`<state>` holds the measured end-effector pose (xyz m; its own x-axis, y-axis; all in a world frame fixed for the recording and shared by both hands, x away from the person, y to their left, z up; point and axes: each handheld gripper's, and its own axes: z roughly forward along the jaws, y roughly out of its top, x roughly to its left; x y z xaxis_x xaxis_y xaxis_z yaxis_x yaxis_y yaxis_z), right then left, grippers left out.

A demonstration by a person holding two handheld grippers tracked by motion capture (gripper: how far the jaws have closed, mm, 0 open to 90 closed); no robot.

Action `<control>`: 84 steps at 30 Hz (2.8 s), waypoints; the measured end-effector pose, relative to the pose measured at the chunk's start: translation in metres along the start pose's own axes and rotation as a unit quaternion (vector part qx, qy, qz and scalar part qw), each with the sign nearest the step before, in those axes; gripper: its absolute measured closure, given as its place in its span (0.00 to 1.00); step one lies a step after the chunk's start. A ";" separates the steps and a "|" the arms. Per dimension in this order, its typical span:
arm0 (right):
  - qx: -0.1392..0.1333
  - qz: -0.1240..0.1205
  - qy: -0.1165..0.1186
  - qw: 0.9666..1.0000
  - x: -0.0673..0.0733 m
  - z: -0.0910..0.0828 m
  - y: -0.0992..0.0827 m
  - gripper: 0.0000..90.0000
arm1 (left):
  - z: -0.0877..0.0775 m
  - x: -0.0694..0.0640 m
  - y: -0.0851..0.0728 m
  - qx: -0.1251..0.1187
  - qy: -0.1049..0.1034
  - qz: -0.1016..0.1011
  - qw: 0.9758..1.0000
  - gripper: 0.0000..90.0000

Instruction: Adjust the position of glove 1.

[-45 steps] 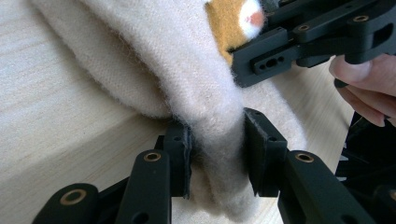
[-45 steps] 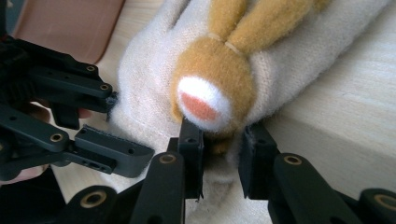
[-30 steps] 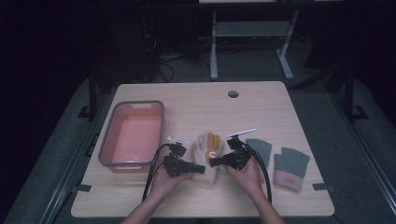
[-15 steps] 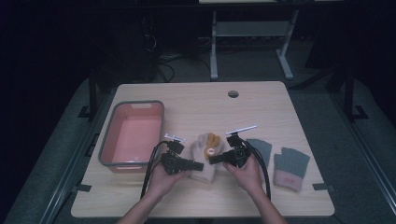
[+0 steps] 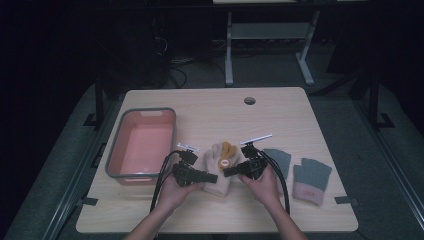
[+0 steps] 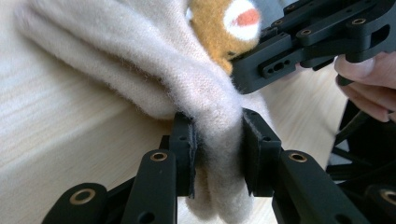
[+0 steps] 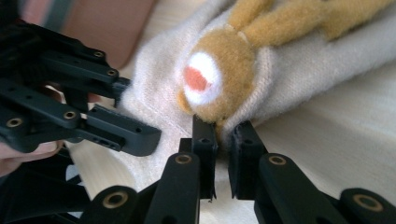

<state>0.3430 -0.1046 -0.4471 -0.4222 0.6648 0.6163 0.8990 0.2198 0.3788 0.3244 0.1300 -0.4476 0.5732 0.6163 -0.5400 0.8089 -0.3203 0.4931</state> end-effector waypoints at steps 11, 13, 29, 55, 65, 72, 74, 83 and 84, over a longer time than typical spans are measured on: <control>-0.005 0.044 0.015 0.999 -0.015 0.012 -0.006 0.67 | 0.006 0.006 -0.003 0.017 0.015 -0.001 1.000 0.77; -0.010 0.048 0.024 0.998 -0.017 0.016 -0.006 0.74 | 0.006 0.007 -0.003 0.018 0.017 0.001 1.000 0.76; -0.017 0.045 0.048 0.998 -0.014 0.010 -0.002 0.93 | -0.001 0.007 -0.001 -0.008 -0.007 -0.005 1.000 0.77; -0.066 0.002 0.059 0.996 0.027 -0.034 0.038 0.93 | -0.060 -0.013 0.041 -0.053 -0.007 0.040 0.998 0.77; -0.070 -0.013 0.062 0.995 0.047 -0.041 0.061 0.93 | -0.084 -0.013 0.053 -0.071 -0.001 0.042 0.997 0.77; -0.071 -0.028 0.064 0.995 0.060 -0.042 0.076 0.93 | -0.099 -0.011 0.058 -0.080 0.001 0.044 0.996 0.77; -0.073 -0.033 0.063 0.995 0.062 -0.042 0.078 0.93 | -0.104 -0.010 0.060 -0.083 0.004 0.047 0.995 0.77; -0.069 -0.052 0.061 0.994 0.084 -0.041 0.099 0.93 | -0.131 -0.005 0.064 -0.104 0.010 0.042 0.994 0.77; -0.069 -0.055 0.063 0.994 0.086 -0.040 0.102 0.93 | -0.133 -0.005 0.064 -0.104 0.011 0.044 0.994 0.77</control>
<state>0.3936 -0.0533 -0.3275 -0.5356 0.5452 0.6449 0.8263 0.1807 0.5335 0.3558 0.2024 -0.3231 0.6351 0.6090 -0.4752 0.7102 -0.2183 0.6693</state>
